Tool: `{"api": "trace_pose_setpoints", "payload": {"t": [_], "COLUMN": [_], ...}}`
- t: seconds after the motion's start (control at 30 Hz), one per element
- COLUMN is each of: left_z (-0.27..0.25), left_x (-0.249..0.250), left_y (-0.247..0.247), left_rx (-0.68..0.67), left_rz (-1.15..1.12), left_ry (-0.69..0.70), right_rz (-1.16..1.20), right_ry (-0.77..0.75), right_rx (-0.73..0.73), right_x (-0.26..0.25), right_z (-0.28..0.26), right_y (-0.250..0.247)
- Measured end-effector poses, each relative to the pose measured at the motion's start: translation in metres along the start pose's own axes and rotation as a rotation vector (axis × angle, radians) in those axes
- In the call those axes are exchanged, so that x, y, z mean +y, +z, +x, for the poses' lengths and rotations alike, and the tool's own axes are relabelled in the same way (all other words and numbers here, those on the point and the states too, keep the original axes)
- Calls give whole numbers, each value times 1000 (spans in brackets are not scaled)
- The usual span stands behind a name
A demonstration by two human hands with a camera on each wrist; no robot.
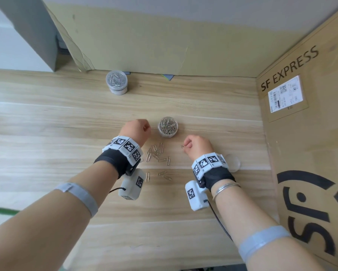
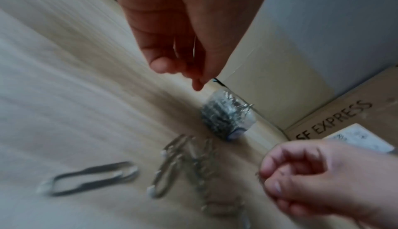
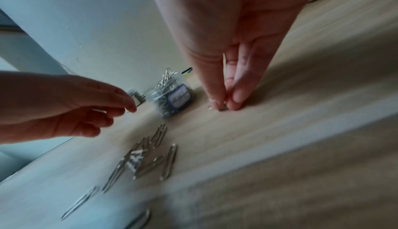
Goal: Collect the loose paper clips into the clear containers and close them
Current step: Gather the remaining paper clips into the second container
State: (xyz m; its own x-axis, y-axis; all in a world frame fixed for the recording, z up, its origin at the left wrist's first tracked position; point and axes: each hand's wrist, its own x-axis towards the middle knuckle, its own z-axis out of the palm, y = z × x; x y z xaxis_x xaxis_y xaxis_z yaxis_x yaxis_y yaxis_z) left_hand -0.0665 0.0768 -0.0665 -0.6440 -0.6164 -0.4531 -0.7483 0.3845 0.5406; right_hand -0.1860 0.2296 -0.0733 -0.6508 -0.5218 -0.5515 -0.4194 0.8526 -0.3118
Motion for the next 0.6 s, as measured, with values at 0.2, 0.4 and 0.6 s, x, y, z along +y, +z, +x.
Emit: {"api": "trace_pose_setpoints", "payload": {"t": [0.2,0.4,0.6], "left_z": [-16,-22,-34], "left_x": [-18,-24,-23], "left_y": [14,15,25], "left_rx": [-109,-202,-255], "left_rz": [61,29,25], "left_ry": [-17,54,163], "right_rz": [65,47,27], "right_ry": [-107,-239,-293], "right_rx": [-57,38,-47], "right_x": [-26,-35,-31], "right_z": [-12,-18,-26], "right_y": [23,25,35]}}
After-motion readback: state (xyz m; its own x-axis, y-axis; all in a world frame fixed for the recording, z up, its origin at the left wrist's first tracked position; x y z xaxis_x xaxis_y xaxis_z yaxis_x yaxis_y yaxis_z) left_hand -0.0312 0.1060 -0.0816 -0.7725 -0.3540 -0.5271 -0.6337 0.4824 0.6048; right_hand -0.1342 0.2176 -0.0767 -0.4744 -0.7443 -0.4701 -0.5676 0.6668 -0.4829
